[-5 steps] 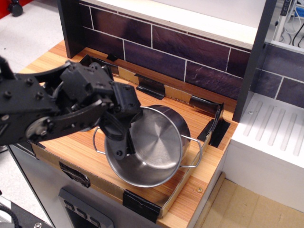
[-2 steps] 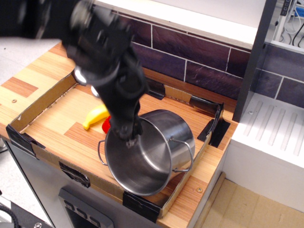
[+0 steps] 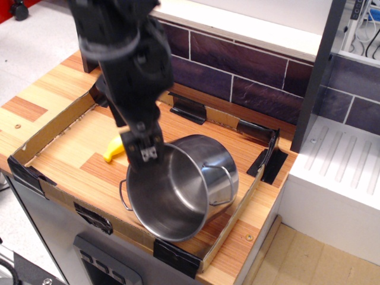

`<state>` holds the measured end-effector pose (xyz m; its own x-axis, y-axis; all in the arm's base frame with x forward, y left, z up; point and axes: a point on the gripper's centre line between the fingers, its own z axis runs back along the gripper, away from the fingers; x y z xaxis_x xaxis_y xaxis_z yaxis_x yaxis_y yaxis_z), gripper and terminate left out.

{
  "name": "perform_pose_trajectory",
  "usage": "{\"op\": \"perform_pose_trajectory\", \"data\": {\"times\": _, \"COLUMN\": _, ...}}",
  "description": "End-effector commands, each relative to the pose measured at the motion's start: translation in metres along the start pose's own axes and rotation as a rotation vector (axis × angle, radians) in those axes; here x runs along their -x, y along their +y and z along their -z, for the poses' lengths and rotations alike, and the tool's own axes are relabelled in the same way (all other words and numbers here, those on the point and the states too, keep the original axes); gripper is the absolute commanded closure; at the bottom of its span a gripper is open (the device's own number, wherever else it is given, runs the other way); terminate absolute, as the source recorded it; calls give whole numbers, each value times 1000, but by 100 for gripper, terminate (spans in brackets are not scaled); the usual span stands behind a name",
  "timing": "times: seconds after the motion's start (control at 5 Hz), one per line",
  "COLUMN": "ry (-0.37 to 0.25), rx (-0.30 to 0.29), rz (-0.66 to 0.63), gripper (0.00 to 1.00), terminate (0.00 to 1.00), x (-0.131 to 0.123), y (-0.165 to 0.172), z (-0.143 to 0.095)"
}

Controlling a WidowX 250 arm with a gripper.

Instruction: Topple metal pot

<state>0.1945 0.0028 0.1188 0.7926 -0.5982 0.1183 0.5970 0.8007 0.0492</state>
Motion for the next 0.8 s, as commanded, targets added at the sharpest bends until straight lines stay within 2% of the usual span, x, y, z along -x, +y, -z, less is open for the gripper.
{"op": "perform_pose_trajectory", "data": {"times": 0.0, "ry": -45, "rx": 81, "rz": -53, "gripper": 0, "terminate": 0, "x": 3, "y": 19, "z": -50}}
{"op": "perform_pose_trajectory", "data": {"times": 0.2, "ry": -79, "rx": 119, "rz": -74, "gripper": 0, "terminate": 0, "x": 3, "y": 29, "z": -65}}
{"op": "perform_pose_trajectory", "data": {"times": 0.4, "ry": -81, "rx": 196, "rz": -110, "gripper": 0, "terminate": 0, "x": 0, "y": 42, "z": -80}}
{"op": "perform_pose_trajectory", "data": {"times": 0.6, "ry": -69, "rx": 227, "rz": -153, "gripper": 0, "terminate": 0, "x": -1, "y": 51, "z": -88}}
